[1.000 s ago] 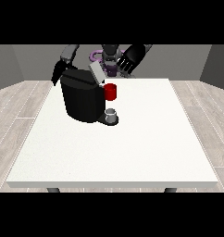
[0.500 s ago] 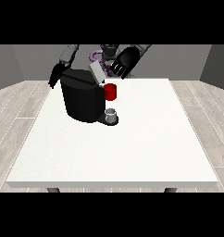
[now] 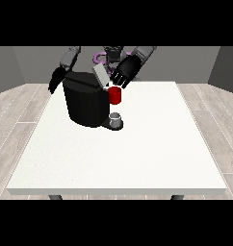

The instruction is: Insert the coffee pod into the coffee machine and close the lid

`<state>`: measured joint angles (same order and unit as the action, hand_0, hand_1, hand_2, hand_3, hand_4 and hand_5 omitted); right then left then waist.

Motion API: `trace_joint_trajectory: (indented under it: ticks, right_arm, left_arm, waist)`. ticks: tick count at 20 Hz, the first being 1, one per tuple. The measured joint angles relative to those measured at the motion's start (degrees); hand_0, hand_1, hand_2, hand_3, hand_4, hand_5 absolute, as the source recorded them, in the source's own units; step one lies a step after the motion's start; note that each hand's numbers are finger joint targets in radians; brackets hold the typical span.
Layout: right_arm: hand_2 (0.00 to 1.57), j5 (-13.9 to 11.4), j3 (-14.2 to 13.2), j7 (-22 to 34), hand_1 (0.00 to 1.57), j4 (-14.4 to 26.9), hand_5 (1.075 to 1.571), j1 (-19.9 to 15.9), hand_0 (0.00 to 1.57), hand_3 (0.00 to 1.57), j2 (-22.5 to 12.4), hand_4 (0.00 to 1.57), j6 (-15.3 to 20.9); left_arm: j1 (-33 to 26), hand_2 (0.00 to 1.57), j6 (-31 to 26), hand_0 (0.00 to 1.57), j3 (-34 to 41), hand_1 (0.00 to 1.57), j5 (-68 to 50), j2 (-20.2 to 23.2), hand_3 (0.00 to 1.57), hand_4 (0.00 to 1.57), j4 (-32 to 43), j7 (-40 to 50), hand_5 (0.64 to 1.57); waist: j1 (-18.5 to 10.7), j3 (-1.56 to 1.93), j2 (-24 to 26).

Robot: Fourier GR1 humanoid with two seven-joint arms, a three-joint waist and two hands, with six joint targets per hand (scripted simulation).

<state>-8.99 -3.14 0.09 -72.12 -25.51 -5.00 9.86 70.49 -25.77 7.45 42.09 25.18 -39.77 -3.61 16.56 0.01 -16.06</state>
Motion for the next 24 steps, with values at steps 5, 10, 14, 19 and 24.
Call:
trace_joint_trajectory:
  ticks: [5,10,14,19,24]
  right_arm:
    - [0.0,0.02,-0.27,-1.69,0.0,0.73,1.571,-0.08,0.0,0.0,0.49,0.17,0.63]
    - [0.0,-0.3,0.14,-0.86,0.0,0.12,1.571,-0.43,0.0,0.0,0.72,0.0,0.85]
    - [0.0,-0.32,0.09,0.05,0.0,-0.15,1.571,-0.64,0.0,0.0,0.39,0.0,0.63]
    - [0.0,0.02,-0.38,-0.54,0.0,0.67,1.571,-1.3,0.0,0.0,0.23,0.0,0.45]
    - [0.0,0.23,-0.53,0.17,0.0,0.46,1.571,-1.2,0.0,0.0,0.03,0.0,0.24]
  left_arm:
    - [0.81,1.25,0.23,1.21,0.0,1.21,0.29,-0.12,1.22,0.43,0.72,-0.14,1.571]
    - [1.42,1.25,0.16,1.2,0.35,1.2,0.41,0.35,1.2,0.42,2.15,-0.66,1.571]
    - [0.78,1.26,1.41,1.2,0.04,1.2,0.83,-0.33,1.2,0.41,2.52,-1.68,1.571]
    - [2.19,1.25,1.58,1.2,0.29,1.2,1.11,0.06,1.2,0.37,2.78,-1.35,1.571]
    - [2.02,1.22,2.52,1.2,0.35,1.2,1.46,0.0,1.18,0.36,3.24,-1.92,1.571]
  waist:
    - [-0.05,0.01,-1.05]
    - [0.66,-0.01,-1.37]
    - [0.73,-0.01,-1.34]
    - [0.64,-0.03,-1.86]
    - [0.84,-0.05,-1.23]
